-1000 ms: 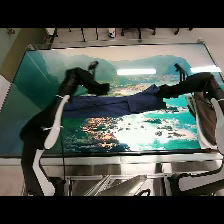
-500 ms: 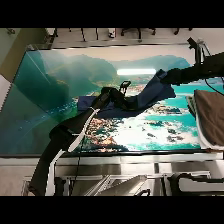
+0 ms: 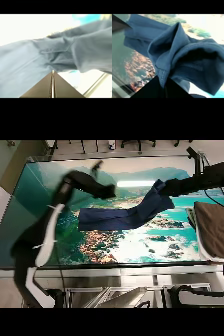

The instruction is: Fold the shirts.

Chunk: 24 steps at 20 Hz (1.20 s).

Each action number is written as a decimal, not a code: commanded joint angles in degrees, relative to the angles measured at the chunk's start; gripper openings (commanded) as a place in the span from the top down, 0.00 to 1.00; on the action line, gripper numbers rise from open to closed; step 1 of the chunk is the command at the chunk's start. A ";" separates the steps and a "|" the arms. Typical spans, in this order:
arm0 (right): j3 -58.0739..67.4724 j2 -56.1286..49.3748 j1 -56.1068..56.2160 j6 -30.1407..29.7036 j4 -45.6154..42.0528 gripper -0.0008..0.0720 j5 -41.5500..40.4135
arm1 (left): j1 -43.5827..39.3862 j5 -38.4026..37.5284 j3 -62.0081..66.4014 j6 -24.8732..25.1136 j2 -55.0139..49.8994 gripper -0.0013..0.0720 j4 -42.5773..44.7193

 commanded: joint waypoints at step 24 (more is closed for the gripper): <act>-6.16 -13.60 11.43 18.49 -9.05 0.08 15.87 | 37.31 -1.27 -32.41 11.56 44.78 0.97 -1.01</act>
